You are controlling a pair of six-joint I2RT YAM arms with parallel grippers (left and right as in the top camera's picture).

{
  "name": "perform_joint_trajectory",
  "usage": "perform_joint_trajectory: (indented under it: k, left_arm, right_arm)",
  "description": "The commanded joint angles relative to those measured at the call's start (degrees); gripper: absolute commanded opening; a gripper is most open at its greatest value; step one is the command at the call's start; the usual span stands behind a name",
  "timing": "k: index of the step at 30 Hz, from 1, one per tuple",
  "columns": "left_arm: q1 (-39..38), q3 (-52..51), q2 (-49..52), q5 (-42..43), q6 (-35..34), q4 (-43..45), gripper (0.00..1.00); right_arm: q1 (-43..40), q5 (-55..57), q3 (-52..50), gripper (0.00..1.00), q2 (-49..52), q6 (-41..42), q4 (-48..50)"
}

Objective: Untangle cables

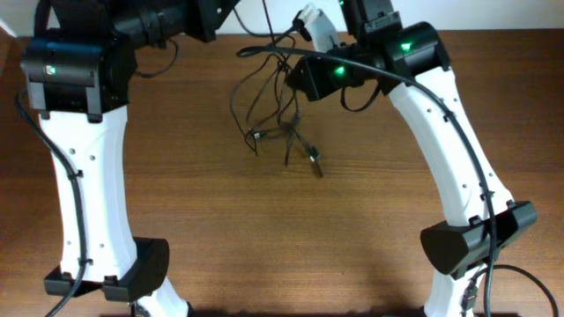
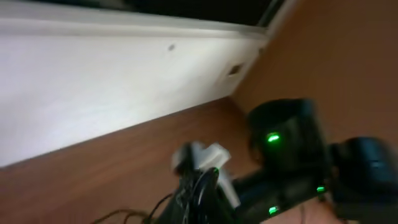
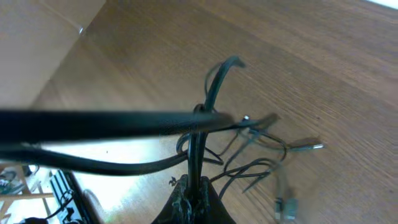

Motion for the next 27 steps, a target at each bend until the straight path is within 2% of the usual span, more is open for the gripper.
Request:
perform_joint_trajectory:
  k: [1, 4, 9, 13, 14, 21, 25, 27]
  left_arm:
    - [0.3, 0.5, -1.2, -14.6, -0.3, -5.5, 0.00]
    - [0.3, 0.5, 0.7, -29.5, -0.3, -10.9, 0.00]
    - [0.3, 0.5, 4.8, -42.8, -0.3, -14.8, 0.00]
    - [0.9, 0.5, 8.2, -54.5, -0.3, -18.1, 0.05]
    - [2.0, 0.5, 10.1, -57.6, -0.3, -19.8, 0.11]
    - [7.4, 0.5, 11.4, -63.3, -0.3, -19.9, 0.13]
    - [12.7, 0.5, 11.4, -63.4, -0.3, -19.8, 0.20]
    - [14.6, 0.5, 11.4, -61.4, -0.5, -19.7, 0.19]
  right_arm:
    - [-2.3, -0.5, 0.2, 0.04, -6.6, -0.4, 0.3]
    - [-4.2, -0.5, 0.2, 0.04, -11.8, -0.4, -0.2]
    - [-7.4, -0.5, 0.2, 0.04, -17.6, -0.4, -3.3]
    - [-11.4, -0.5, 0.2, 0.04, -19.8, -0.3, -4.5]
    - [-14.2, -0.8, 0.2, 0.04, -20.4, 0.3, -5.2]
    - [-20.1, -0.8, 0.2, 0.04, -20.9, 1.9, -5.9]
    - [-25.9, -0.7, 0.2, 0.04, -20.9, 2.9, -7.8]
    - [-28.8, -0.8, 0.2, 0.04, -20.9, 4.4, -8.9]
